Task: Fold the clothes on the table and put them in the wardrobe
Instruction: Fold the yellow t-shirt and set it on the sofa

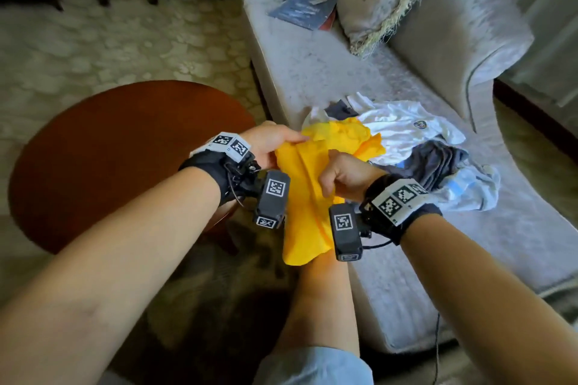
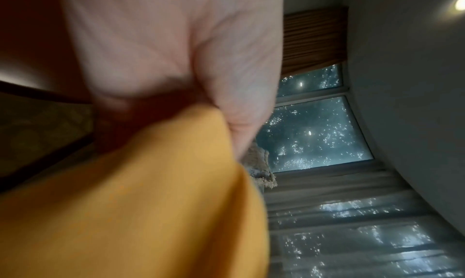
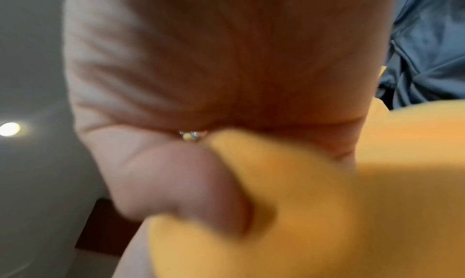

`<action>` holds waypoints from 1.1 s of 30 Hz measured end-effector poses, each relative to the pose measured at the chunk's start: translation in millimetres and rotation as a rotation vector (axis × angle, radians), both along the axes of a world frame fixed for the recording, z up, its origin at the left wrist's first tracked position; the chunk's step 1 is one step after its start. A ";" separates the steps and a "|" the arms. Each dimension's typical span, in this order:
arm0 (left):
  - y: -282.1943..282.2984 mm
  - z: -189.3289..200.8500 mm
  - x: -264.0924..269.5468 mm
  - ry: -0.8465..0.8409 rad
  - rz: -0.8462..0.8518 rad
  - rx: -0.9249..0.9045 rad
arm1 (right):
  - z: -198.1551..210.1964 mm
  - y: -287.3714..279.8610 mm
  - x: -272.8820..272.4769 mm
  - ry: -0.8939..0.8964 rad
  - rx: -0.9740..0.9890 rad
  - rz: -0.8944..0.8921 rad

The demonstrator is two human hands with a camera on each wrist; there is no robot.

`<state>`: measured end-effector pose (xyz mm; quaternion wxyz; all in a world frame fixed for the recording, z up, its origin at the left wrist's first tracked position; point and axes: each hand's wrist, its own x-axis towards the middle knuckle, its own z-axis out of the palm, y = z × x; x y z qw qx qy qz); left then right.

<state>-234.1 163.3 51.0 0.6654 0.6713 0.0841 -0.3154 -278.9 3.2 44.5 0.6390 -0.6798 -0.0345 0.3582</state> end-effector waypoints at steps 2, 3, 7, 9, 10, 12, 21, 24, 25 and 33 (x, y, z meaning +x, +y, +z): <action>11.6 4.5 -3.2 -0.092 0.081 0.034 | 1.5 6.7 -15.4 0.069 -0.022 0.038; 17.7 10.8 -6.0 -0.113 0.102 -0.008 | 1.0 7.3 -20.2 0.105 -0.056 0.019; 50.1 41.0 -24.8 -0.209 0.164 -0.126 | 0.4 8.4 -22.3 0.175 -0.044 -0.332; 70.0 51.0 -35.5 -0.263 0.180 -0.103 | 1.3 23.7 -22.1 0.182 0.081 -0.517; 80.5 53.4 -41.3 -0.290 0.202 -0.093 | 1.2 33.6 -19.3 0.187 0.182 -0.564; 101.9 54.9 -54.1 -0.332 0.233 -0.115 | 7.4 61.5 -17.1 0.167 0.344 -0.590; 233.8 32.3 -106.1 -0.291 0.171 0.624 | 29.3 162.0 -19.6 -0.052 0.199 -0.372; 238.5 33.4 -118.1 -0.280 0.237 0.565 | 31.8 198.6 -15.5 -0.157 0.325 -0.297; 235.2 35.8 -119.6 -0.297 0.259 0.537 | 34.7 210.8 -17.1 -0.140 0.349 -0.302; 228.7 44.6 -115.0 -0.549 0.328 0.319 | 51.5 245.5 -29.0 -0.032 0.501 -0.056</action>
